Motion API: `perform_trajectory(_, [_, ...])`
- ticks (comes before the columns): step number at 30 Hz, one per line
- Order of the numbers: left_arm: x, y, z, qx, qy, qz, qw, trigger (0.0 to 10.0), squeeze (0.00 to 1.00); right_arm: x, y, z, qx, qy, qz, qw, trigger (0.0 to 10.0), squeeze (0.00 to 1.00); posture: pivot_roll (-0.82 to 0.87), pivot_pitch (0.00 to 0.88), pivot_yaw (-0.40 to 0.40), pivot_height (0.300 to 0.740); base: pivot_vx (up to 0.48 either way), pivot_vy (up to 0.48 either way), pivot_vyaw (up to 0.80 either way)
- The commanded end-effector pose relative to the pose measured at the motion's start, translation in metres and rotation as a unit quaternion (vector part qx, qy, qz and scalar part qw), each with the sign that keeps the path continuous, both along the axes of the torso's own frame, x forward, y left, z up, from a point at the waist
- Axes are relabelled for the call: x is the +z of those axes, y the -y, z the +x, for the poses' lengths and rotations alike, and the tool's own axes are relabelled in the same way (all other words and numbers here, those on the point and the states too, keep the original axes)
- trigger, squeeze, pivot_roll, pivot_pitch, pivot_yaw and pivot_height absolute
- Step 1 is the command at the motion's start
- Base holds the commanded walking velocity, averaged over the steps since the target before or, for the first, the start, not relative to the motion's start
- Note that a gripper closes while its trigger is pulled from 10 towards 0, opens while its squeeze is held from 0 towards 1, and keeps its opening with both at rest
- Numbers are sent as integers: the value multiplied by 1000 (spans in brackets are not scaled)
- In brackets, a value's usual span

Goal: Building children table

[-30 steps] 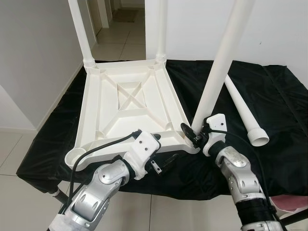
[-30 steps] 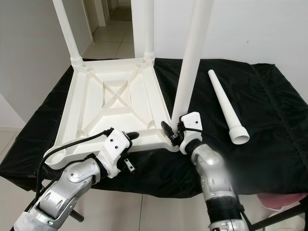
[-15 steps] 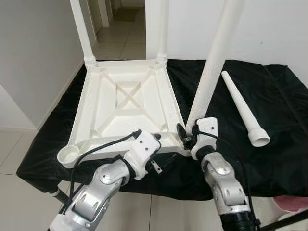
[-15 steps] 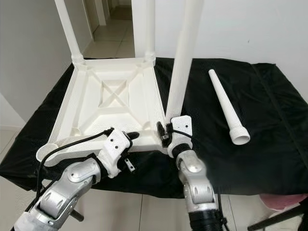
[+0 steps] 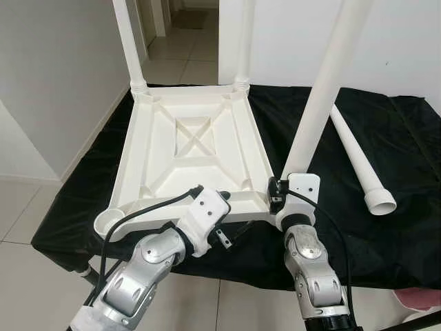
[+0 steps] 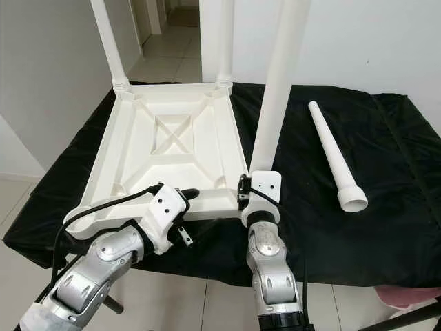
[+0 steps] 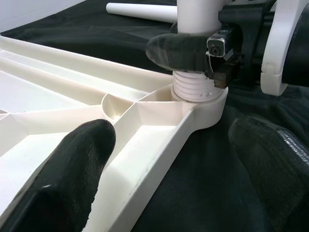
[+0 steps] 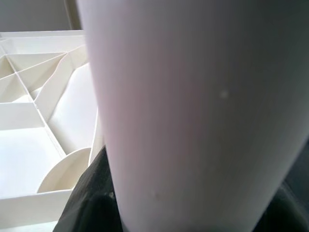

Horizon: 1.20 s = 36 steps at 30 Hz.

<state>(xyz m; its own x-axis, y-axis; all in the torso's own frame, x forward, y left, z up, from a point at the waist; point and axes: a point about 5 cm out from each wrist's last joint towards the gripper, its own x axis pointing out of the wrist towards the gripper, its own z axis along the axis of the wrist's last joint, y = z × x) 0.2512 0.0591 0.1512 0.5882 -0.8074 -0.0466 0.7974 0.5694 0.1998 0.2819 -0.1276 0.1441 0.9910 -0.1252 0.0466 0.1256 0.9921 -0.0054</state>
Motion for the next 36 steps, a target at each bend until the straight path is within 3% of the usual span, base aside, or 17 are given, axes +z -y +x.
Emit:
perform_trajectory(1, [-2,1,-2,-24,-2,9,1000,10000,0,-12,-2,-4,-27,-36,17,999,10000,0,-31,17,26,740,0,0,0])
perform_trajectory(2, [-2,1,-2,-24,-2,8,1000,10000,0,-12,-3,-4,-26,-35,16,999,10000,486,-31,17,26,740,0,0,0])
perform_trajectory(4, [-2,1,-2,-24,-2,8,1000,10000,0,-12,-3,-4,-25,-34,16,999,10000,486,-31,17,26,740,0,0,0])
perform_trajectory(5, [-2,1,-2,-24,-2,8,1000,10000,0,-10,-4,-3,-17,-30,14,999,10000,1000,-31,18,26,740,0,0,0])
perform_trajectory(11, [-1,0,0,-21,0,9,1000,10000,0,-5,-6,0,19,-12,15,1000,10000,1000,-32,19,29,740,0,0,0])
perform_trajectory(12, [-1,0,0,-20,0,9,1000,10000,0,-4,-5,1,27,-10,15,999,10000,800,-32,19,29,740,0,0,0])
perform_trajectory(13, [-1,0,0,-20,0,9,1000,10000,0,-4,-5,1,27,-10,15,999,10000,800,-32,19,29,740,0,0,0])
perform_trajectory(14, [-1,0,0,-20,0,9,1000,10000,0,-3,-3,2,35,-7,11,999,10000,435,-32,19,29,740,0,0,0])
perform_trajectory(15, [-1,0,0,-19,0,9,1000,10000,0,-1,-1,4,53,-2,8,999,10000,0,-37,24,34,740,0,0,0])
perform_trajectory(19, [-1,1,1,-18,0,7,1000,10000,0,-1,3,9,127,-4,7,992,10000,0,-40,24,31,740,0,0,0])
perform_trajectory(24, [-1,1,1,-18,0,7,1000,10000,0,-2,5,11,145,-1,-3,989,10000,0,-39,23,26,740,0,0,0])
perform_trajectory(28, [-1,1,2,-13,1,6,1000,10000,0,-6,8,20,232,-4,-37,972,10000,0,-33,20,13,740,0,0,0])
perform_trajectory(34, [-1,1,2,-11,1,5,1000,10000,0,-4,9,22,258,0,-44,965,10000,0,-30,17,10,740,0,0,0])
perform_trajectory(36, [-1,2,2,-9,2,3,1000,10000,0,-3,12,24,291,3,-56,955,10000,0,-24,15,7,740,0,0,0])
